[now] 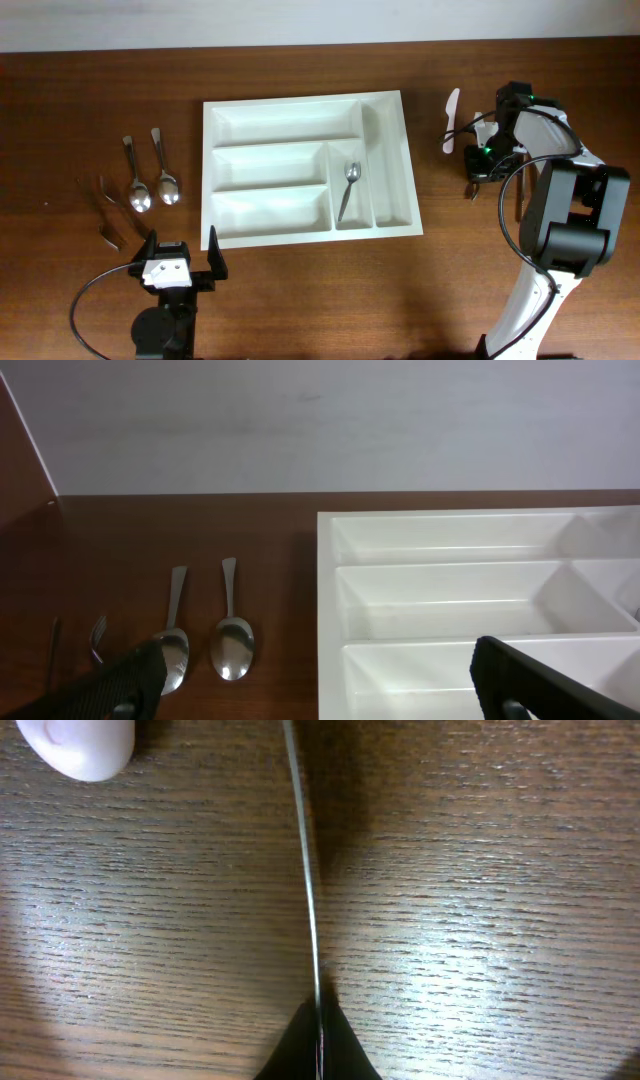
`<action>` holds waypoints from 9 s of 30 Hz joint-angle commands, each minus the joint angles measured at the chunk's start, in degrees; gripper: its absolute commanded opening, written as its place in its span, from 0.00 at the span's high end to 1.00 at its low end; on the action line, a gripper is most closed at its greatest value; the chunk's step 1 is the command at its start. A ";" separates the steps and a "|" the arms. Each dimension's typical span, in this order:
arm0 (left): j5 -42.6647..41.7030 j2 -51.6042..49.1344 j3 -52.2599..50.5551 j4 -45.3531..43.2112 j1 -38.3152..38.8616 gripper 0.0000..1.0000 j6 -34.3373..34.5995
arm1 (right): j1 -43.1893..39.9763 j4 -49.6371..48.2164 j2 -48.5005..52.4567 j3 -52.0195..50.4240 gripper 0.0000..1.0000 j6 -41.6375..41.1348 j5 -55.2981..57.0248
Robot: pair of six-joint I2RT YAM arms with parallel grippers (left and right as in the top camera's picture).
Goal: Pack container
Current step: 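Lower the right gripper and grasp the second metal spoon, then carry the spoon into the tray's right compartment and release it, then move the right gripper to the metal tongs and grasp them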
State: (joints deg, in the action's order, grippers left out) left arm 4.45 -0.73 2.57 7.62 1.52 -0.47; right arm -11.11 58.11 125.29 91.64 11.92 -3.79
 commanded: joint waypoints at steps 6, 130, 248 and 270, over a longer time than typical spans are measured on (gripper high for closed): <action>-0.20 0.44 -0.55 -0.11 -0.24 0.01 -1.11 | -0.11 1.29 0.94 -0.68 0.96 -0.92 -0.72; -0.20 0.44 -0.55 -0.11 -0.24 0.01 -1.11 | -3.54 -2.91 -3.98 -7.08 0.96 0.02 -1.20; -0.20 0.44 -0.55 -0.11 -0.24 0.01 -1.11 | -8.81 8.48 -14.69 5.01 0.56 -7.63 8.57; -0.20 0.44 -0.55 -0.11 -0.24 0.01 -1.11 | -9.92 -16.68 -14.27 -20.68 0.57 -4.66 8.46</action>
State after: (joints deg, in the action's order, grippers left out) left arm 4.45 -0.73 2.57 7.62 1.52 -0.47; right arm -21.23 42.41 110.76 72.64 7.25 4.08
